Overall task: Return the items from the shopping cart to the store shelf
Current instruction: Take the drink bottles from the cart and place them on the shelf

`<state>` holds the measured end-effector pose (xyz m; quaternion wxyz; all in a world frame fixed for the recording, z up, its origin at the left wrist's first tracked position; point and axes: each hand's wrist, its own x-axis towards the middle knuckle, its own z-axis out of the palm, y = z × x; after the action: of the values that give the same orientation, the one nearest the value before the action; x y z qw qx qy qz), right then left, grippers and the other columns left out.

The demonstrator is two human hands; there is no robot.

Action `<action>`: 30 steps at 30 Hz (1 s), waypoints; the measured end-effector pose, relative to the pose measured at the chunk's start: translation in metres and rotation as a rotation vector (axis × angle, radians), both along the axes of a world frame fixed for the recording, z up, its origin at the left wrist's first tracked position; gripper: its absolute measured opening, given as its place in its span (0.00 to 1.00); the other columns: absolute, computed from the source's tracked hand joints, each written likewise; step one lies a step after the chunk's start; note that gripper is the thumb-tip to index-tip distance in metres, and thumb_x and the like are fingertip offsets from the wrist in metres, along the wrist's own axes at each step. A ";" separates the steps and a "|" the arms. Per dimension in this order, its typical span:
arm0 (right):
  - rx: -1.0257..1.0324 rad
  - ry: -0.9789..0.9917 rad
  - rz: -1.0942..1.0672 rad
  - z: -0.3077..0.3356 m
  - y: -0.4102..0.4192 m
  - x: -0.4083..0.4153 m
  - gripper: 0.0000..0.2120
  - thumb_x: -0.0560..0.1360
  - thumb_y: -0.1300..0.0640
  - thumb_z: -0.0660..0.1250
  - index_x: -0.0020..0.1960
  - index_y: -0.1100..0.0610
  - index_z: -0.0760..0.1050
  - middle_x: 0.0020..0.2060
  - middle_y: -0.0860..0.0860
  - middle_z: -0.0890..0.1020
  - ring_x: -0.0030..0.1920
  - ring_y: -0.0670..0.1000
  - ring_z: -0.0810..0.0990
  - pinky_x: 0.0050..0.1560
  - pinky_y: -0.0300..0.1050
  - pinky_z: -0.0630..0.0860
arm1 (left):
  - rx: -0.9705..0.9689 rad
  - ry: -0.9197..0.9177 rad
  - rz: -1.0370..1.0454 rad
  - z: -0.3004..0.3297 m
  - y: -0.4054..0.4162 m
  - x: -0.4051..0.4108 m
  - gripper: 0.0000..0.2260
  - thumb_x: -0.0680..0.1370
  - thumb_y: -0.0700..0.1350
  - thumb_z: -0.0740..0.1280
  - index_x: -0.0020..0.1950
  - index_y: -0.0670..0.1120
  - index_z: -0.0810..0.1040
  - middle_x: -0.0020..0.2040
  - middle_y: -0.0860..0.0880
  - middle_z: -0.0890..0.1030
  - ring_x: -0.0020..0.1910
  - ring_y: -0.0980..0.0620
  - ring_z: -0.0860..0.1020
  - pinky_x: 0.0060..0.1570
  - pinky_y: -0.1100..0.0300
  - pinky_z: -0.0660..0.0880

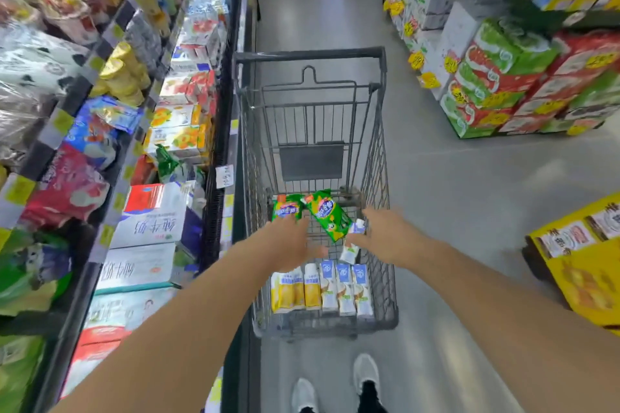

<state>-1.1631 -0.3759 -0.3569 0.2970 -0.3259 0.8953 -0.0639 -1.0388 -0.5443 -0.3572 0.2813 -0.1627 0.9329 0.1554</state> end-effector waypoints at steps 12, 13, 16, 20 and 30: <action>0.121 -0.362 -0.079 -0.248 -0.029 -0.027 0.22 0.79 0.48 0.65 0.61 0.67 0.74 0.55 0.65 0.80 0.56 0.63 0.80 0.48 0.50 0.75 | 0.100 -0.201 0.666 -0.262 -0.006 -0.009 0.19 0.77 0.47 0.66 0.65 0.40 0.69 0.64 0.41 0.72 0.63 0.40 0.72 0.57 0.52 0.71; 0.117 -0.382 -0.072 -0.261 -0.035 -0.029 0.23 0.79 0.49 0.66 0.61 0.68 0.75 0.55 0.65 0.80 0.56 0.63 0.80 0.48 0.50 0.75 | 0.079 -0.199 0.690 -0.281 -0.007 -0.010 0.19 0.77 0.46 0.66 0.65 0.40 0.69 0.64 0.41 0.72 0.64 0.40 0.72 0.58 0.51 0.71; 0.093 -0.414 -0.070 -0.303 -0.053 -0.037 0.24 0.77 0.48 0.70 0.65 0.63 0.75 0.60 0.61 0.80 0.60 0.60 0.78 0.53 0.49 0.76 | 0.051 -0.208 0.735 -0.325 -0.009 -0.010 0.19 0.77 0.45 0.65 0.64 0.38 0.67 0.63 0.39 0.72 0.63 0.39 0.73 0.57 0.50 0.71; 0.077 -0.452 -0.105 -0.342 -0.069 -0.038 0.30 0.72 0.48 0.75 0.67 0.63 0.73 0.61 0.60 0.79 0.61 0.60 0.78 0.60 0.55 0.76 | 0.048 -0.184 0.844 -0.358 -0.002 -0.006 0.21 0.78 0.45 0.63 0.67 0.38 0.63 0.61 0.40 0.72 0.59 0.40 0.74 0.50 0.52 0.71; 0.073 -0.197 0.183 -0.401 -0.101 -0.030 0.40 0.65 0.42 0.78 0.71 0.55 0.70 0.64 0.55 0.75 0.67 0.58 0.70 0.65 0.53 0.70 | 0.054 -0.140 0.852 -0.360 -0.013 -0.010 0.25 0.72 0.50 0.71 0.61 0.41 0.65 0.59 0.43 0.69 0.60 0.43 0.70 0.56 0.54 0.70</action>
<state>-1.1935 -0.4771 -0.7577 0.3995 -0.3874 0.8301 -0.0357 -1.0483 -0.5576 -0.7176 0.2586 -0.5359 0.7568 0.2704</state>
